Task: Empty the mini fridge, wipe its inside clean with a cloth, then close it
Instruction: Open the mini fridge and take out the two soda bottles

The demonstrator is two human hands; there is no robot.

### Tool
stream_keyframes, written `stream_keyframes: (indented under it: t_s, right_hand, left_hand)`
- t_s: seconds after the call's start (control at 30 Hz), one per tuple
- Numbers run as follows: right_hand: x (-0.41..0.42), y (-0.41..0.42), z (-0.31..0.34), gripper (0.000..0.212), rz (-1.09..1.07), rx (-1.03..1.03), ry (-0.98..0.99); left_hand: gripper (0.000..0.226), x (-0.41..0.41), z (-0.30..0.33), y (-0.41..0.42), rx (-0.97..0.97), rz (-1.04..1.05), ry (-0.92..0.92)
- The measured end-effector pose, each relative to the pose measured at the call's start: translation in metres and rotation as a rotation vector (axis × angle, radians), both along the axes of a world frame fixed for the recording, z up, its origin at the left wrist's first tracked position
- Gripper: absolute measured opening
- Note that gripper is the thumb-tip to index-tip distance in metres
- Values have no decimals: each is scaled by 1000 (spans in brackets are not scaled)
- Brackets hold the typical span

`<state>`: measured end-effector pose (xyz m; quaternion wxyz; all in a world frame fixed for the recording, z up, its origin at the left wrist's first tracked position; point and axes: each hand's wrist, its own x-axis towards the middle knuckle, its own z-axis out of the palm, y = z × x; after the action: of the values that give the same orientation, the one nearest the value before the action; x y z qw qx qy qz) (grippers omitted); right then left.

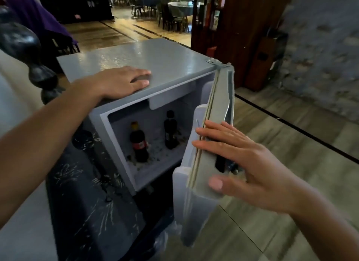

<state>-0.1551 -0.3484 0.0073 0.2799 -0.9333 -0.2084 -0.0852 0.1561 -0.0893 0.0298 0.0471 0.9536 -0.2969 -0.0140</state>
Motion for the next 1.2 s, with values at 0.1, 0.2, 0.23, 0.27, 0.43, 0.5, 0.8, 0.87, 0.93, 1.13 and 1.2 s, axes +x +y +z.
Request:
stream_keyframes:
  t_s: [0.1, 0.2, 0.23, 0.27, 0.43, 0.5, 0.8, 0.87, 0.93, 1.13, 1.2]
  right_hand:
    - [-30, -17, 19, 99, -61, -202, 173]
    - [-47, -29, 32, 111, -157, -400, 266]
    - [-51, -32, 36, 111, -189, -455, 291]
    - [-54, -35, 38, 110, -218, -511, 305]
    - [-66, -46, 36, 103, -407, -579, 297]
    - [-68, -49, 32, 101, -495, -604, 266]
    - [-52, -64, 11, 105, -806, -687, 164]
    - [-43, -71, 3, 106, -903, -722, 140]
    - [-33, -83, -4, 103, -998, -728, 127]
    - [-5, -136, -14, 90, -1175, -578, 58]
    - [5, -155, -18, 86, -1208, -562, 6]
  left_hand:
    - [99, 6, 1, -11, 17, 21, 44]
    - [77, 6, -4, -29, 16, 132, 4]
    - [73, 2, -6, -36, 22, 182, -32]
    - [71, -5, -9, -44, 41, 231, -71]
    - [64, -22, -15, -66, 23, 293, -157]
    - [65, -20, -16, -66, 4, 291, -175]
    - [57, -16, -14, -69, -61, 242, -162]
    - [55, -13, -15, -73, -74, 229, -146]
    - [60, -9, -16, -78, -67, 209, -147]
    - [59, -3, -20, -90, -110, 171, -87]
    - [55, -5, -20, -92, -101, 174, -105]
